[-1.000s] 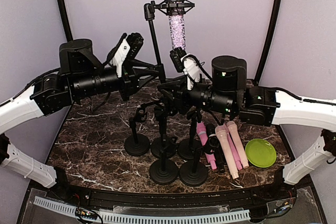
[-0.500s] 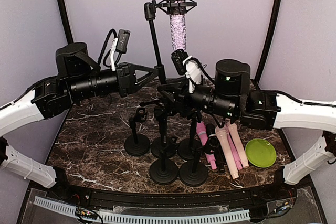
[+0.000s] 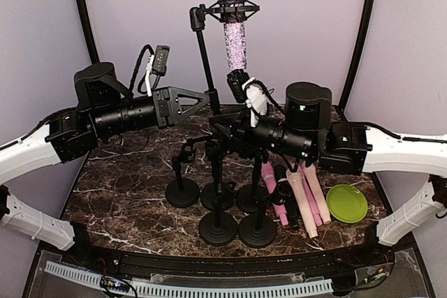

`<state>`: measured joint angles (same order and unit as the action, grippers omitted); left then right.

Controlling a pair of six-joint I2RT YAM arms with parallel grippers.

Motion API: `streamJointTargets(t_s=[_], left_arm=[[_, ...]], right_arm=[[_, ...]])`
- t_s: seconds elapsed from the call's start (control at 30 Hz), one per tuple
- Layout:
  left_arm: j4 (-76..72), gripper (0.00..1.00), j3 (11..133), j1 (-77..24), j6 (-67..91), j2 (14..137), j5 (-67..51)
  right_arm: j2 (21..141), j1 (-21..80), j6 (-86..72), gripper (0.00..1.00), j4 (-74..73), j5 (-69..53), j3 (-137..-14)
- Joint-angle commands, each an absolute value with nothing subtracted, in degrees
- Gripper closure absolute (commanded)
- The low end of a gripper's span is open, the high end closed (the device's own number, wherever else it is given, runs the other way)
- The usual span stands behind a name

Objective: Remove the microphone from the stand
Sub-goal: Unscrew the knob on the microphone stand.

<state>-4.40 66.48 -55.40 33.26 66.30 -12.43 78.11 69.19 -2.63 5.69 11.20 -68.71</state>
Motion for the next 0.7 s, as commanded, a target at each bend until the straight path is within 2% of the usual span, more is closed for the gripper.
streamJointTargets(t_s=[0.0, 0.13, 0.2, 0.23, 0.3, 0.37, 0.53, 0.67], left_arm=[[-3.9, 0.87, 66.9, -55.1, 29.4, 64.5, -9.9], [-1.5, 0.70, 66.9, -55.1, 24.7, 63.1, -5.7], [-1.3, 0.58, 66.7, -55.1, 22.1, 62.2, -5.1], [-1.4, 0.47, 66.6, -55.1, 19.7, 61.7, -5.2], [-0.8, 0.31, 66.9, -55.1, 15.3, 61.1, -6.1], [1.1, 0.24, 67.7, -55.1, 10.9, 60.7, -6.0], [4.2, 0.18, 69.7, -55.1, -0.6, 59.7, -7.2], [6.8, 0.22, 70.1, -55.3, -13.4, 60.2, -10.3]], right_arm=[[74.5, 69.1, -2.4, 1.00, 16.5, 14.0, -69.9], [73.6, 69.1, -3.4, 1.00, 16.6, 15.1, -68.8], [73.0, 69.1, -3.9, 1.00, 16.8, 15.4, -68.1], [72.9, 69.2, -3.9, 1.00, 16.9, 15.5, -67.9], [72.7, 69.2, -4.1, 1.00, 16.7, 15.9, -67.8], [72.5, 69.2, -4.3, 1.00, 16.6, 15.9, -67.6], [71.6, 69.2, -5.2, 1.00, 16.6, 16.8, -66.7], [71.8, 69.2, -5.3, 1.00, 16.0, 17.3, -67.3]])
